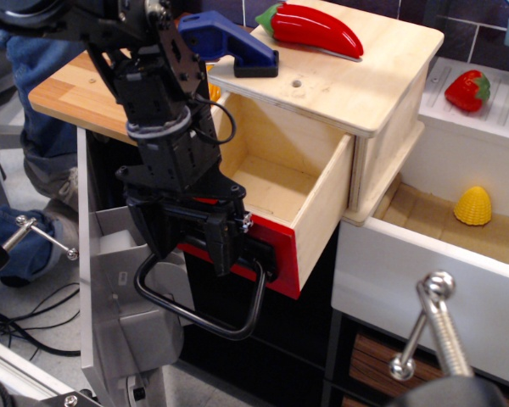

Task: Close drawer of box

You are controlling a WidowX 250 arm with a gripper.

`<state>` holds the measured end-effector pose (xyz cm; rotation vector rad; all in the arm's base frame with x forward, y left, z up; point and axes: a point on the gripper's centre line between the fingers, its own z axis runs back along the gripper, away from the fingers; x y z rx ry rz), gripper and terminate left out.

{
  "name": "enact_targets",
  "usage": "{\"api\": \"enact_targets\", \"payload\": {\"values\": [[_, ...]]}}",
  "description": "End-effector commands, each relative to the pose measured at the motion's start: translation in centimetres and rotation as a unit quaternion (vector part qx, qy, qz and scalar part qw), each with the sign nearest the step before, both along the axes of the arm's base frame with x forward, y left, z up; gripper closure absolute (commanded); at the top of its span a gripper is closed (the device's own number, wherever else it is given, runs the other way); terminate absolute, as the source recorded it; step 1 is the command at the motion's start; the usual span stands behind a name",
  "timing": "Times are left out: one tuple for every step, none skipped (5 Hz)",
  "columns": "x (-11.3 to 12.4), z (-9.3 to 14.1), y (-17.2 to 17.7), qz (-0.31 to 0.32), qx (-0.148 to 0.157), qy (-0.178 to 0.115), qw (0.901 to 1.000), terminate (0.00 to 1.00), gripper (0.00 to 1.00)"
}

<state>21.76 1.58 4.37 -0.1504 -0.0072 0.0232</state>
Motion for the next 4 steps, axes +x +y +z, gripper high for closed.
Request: {"api": "enact_targets", "payload": {"values": [[8.1,3.9,0.4,0.006,0.016,-0.102,0.9947,0.00,0.00],[9.1,5.0,-0.3,0.017,0.004,-0.113,0.9934,0.00,0.00],[9.6,6.4,-0.6,0.028,-0.005,-0.135,0.9905,0.00,0.00],[11.0,6.9,-0.6,0.041,-0.003,-0.157,0.9868,0.00,0.00]]}}
